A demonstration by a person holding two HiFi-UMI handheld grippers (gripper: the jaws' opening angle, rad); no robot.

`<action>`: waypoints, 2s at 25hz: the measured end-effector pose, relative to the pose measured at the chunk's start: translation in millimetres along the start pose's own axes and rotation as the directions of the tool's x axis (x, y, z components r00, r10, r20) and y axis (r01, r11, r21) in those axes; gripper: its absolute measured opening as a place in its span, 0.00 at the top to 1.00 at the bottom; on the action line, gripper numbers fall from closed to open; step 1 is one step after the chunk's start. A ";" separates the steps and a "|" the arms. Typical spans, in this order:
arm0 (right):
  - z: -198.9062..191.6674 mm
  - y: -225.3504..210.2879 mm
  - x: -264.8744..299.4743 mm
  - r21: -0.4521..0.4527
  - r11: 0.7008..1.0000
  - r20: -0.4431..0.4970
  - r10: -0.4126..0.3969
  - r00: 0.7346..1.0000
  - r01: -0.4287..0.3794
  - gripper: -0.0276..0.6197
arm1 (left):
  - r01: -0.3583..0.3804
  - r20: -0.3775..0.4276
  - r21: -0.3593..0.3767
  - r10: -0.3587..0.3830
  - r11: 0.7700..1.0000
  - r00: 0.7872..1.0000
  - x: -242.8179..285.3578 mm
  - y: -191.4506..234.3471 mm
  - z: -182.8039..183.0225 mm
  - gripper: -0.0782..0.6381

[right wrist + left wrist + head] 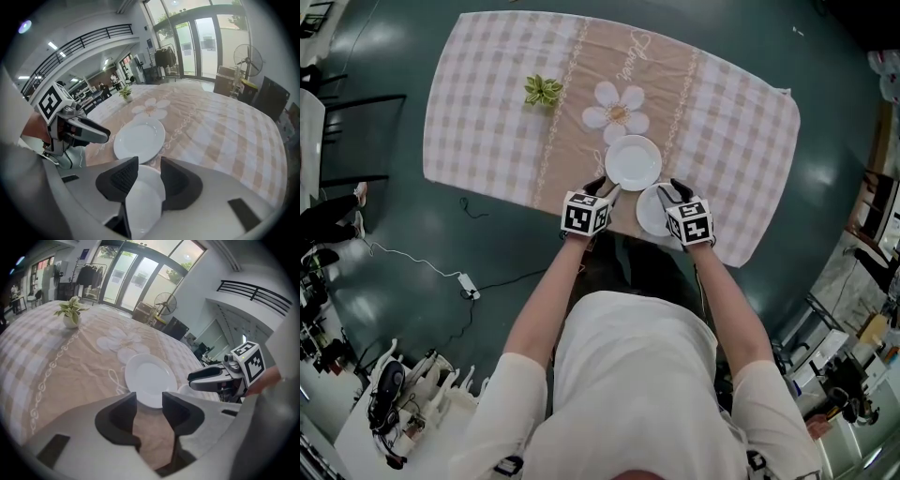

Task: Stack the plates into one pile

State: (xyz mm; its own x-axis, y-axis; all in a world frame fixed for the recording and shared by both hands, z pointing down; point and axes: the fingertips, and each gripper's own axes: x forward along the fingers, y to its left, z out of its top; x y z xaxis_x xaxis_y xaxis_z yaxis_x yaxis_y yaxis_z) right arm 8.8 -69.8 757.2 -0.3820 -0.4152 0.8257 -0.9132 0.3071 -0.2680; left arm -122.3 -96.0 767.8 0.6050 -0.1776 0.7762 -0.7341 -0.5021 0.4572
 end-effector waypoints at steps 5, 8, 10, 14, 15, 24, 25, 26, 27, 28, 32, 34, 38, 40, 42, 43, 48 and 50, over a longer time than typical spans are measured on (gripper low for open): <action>10.3 -2.6 14.0 0.013 1.000 -0.004 -0.003 1.000 0.003 0.70 | -0.014 -0.004 0.015 0.014 1.000 1.000 7.9 11.7 3.7 0.65; 13.8 -4.9 21.4 0.033 0.999 -0.015 -0.004 1.000 0.005 0.70 | -0.037 -0.005 0.040 0.037 0.999 0.999 12.7 18.7 6.9 0.65; 16.0 -6.3 26.0 0.039 0.999 -0.027 -0.006 1.000 0.007 0.70 | -0.033 -0.005 0.036 0.033 0.999 0.999 15.8 21.2 8.3 0.65; 18.2 -11.5 34.5 0.058 0.998 -0.041 -0.006 0.999 0.008 0.70 | -0.023 -0.013 0.023 0.023 0.999 1.000 21.3 23.4 8.5 0.65; 18.7 -12.9 36.7 0.060 0.998 -0.042 -0.005 0.999 0.008 0.70 | -0.020 -0.015 0.022 0.020 1.000 1.000 22.6 23.5 8.4 0.65; 27.7 -13.2 35.9 0.140 0.990 -0.043 0.012 0.999 -0.006 0.70 | -0.040 -0.041 0.007 0.040 0.999 0.998 21.4 17.1 9.6 0.72; 27.8 -12.9 40.2 0.144 0.990 -0.043 0.009 0.999 -0.003 0.70 | -0.043 -0.045 0.007 0.043 0.999 0.998 23.8 20.5 8.8 0.72; 27.4 -13.2 44.9 0.150 0.989 -0.042 0.003 0.999 0.004 0.70 | -0.044 -0.049 0.008 0.045 0.999 0.998 26.6 24.1 7.6 0.72; 27.1 -13.7 48.6 0.156 0.988 -0.041 -0.004 0.999 0.011 0.71 | -0.045 -0.055 0.010 0.046 0.999 0.997 28.6 26.9 6.4 0.72; 27.3 -14.3 50.4 0.159 0.987 -0.038 -0.011 0.999 0.017 0.71 | -0.047 -0.060 0.012 0.047 0.999 0.997 29.6 28.7 5.8 0.72; 37.9 -16.6 46.9 0.161 0.987 0.004 -0.024 1.000 0.023 0.77 | -0.063 -0.056 0.015 0.064 0.998 0.996 27.2 32.0 10.2 0.72; 44.8 -18.3 44.6 0.166 0.986 0.025 -0.030 0.999 0.026 0.80 | -0.057 -0.038 0.003 0.057 0.998 0.998 24.6 32.7 14.8 0.73; 56.3 -18.3 39.1 0.176 0.984 0.059 -0.044 0.997 0.033 0.81 | -0.042 -0.002 -0.018 0.042 0.999 0.999 17.6 32.2 23.9 0.74; 59.8 -15.2 36.1 0.175 0.984 0.068 -0.042 0.997 0.030 0.81 | -0.043 0.011 -0.028 0.044 0.999 0.999 12.8 33.0 27.7 0.74; 61.5 -12.1 33.2 0.171 0.985 0.072 -0.040 0.997 0.027 0.81 | -0.043 0.014 -0.031 0.043 0.999 0.999 8.4 33.1 29.5 0.74; 62.2 -10.9 31.7 0.170 0.985 0.075 -0.040 0.996 0.027 0.81 | -0.042 0.014 -0.027 0.042 0.999 0.999 6.4 32.6 30.1 0.74; 62.4 -7.5 19.6 0.169 0.985 0.091 -0.044 0.995 0.028 0.81 | -0.032 0.011 0.003 0.032 0.999 0.999 -4.2 24.1 35.3 0.74; 59.4 -6.5 13.0 0.168 0.985 0.092 -0.046 0.995 0.030 0.81 | -0.030 0.004 0.013 0.029 0.999 1.000 -7.4 18.4 35.3 0.75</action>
State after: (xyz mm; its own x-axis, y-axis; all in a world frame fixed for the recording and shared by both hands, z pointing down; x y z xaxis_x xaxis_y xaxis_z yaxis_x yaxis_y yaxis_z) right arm 1.3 -128.1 740.1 -0.3513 -0.5058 0.7879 -0.9350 0.1466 -0.3229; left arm -129.5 -133.8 755.1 0.5843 -0.1958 0.7875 -0.7476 -0.5075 0.4285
